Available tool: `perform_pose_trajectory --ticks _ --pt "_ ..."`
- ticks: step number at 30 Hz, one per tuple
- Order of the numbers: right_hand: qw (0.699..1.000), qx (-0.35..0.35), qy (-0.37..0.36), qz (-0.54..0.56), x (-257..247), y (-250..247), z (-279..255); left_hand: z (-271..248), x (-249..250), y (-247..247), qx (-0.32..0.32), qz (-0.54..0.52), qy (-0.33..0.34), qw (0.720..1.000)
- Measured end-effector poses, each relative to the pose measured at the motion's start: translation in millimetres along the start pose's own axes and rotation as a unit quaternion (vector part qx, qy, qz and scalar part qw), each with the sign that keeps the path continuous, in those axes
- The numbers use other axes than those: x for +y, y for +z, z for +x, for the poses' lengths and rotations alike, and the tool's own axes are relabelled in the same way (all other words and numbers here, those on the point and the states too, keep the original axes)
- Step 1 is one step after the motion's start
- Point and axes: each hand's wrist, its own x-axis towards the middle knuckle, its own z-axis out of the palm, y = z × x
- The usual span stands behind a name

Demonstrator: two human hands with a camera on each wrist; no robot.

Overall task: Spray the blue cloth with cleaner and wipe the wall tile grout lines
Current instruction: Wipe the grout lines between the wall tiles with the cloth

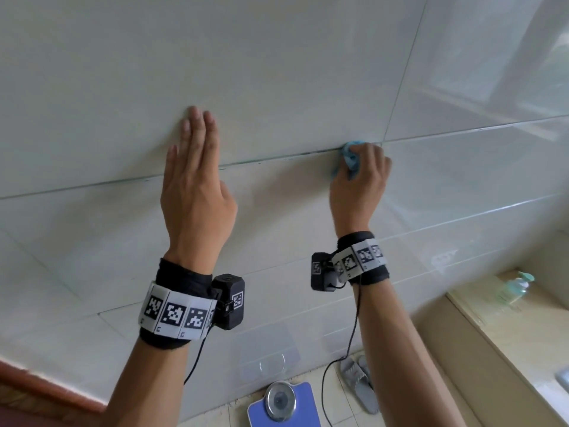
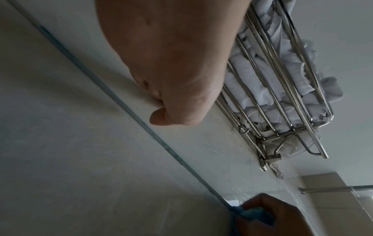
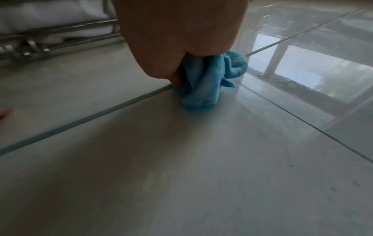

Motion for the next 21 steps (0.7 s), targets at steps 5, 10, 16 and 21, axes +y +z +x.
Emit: perform_pose_trajectory --ticks 5,10,16,21 --pt "0.991 -0.092 -0.09 -0.025 -11 -5 -6 0 2 3 0.002 0.002 -0.004 1.0" --pt "0.999 -0.035 -0.026 -0.011 -3 -5 -1 0 1 0 -0.005 -0.002 -0.006 1.0" --pt "0.996 -0.081 -0.045 0.013 -22 0 -20 0 2 1 -0.006 -0.005 -0.009 1.0" --pt "0.991 -0.107 -0.083 -0.01 0 -17 -4 1 0 -3 -0.015 0.001 -0.001 1.0"
